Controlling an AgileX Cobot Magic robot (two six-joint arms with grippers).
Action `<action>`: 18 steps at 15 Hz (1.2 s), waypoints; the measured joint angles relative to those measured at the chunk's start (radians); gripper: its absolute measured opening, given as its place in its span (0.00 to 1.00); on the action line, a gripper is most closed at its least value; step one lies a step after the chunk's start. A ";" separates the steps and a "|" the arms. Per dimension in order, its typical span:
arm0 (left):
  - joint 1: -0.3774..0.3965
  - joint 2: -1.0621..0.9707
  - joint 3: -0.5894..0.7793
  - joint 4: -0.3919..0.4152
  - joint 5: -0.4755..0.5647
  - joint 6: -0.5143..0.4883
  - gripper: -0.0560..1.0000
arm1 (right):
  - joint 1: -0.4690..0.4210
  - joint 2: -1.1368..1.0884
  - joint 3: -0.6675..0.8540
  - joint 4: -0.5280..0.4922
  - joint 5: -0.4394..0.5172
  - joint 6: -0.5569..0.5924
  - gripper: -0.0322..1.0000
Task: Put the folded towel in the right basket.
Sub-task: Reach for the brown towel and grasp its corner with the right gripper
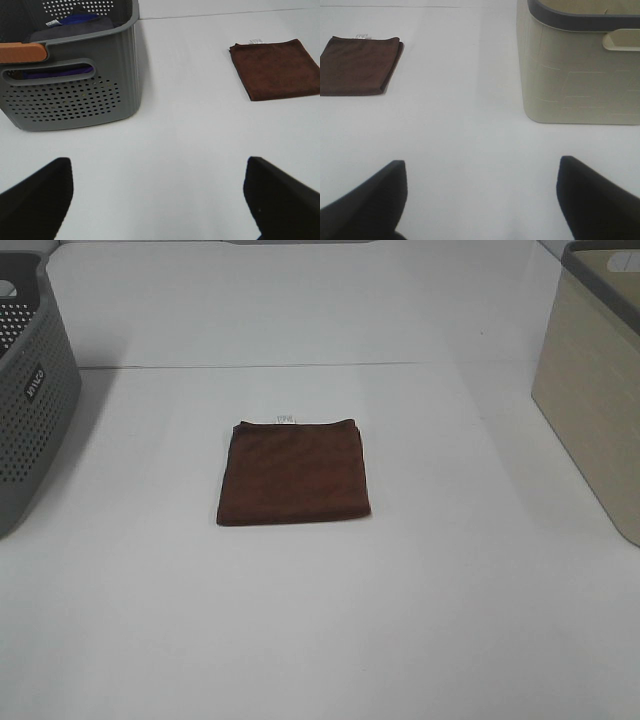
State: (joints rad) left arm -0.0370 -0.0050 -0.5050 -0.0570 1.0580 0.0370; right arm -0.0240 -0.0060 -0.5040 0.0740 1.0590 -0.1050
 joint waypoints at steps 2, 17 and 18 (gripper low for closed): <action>0.000 0.000 0.000 0.000 0.000 0.000 0.88 | 0.000 0.000 0.000 0.000 0.000 0.000 0.78; 0.000 0.000 0.000 0.000 0.000 0.000 0.88 | 0.000 0.000 0.000 0.000 0.000 0.000 0.78; 0.000 0.000 0.000 0.000 0.000 0.000 0.88 | 0.000 0.000 0.000 0.000 0.000 0.000 0.78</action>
State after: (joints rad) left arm -0.0370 -0.0050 -0.5050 -0.0570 1.0580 0.0370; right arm -0.0240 -0.0060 -0.5040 0.0740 1.0590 -0.1050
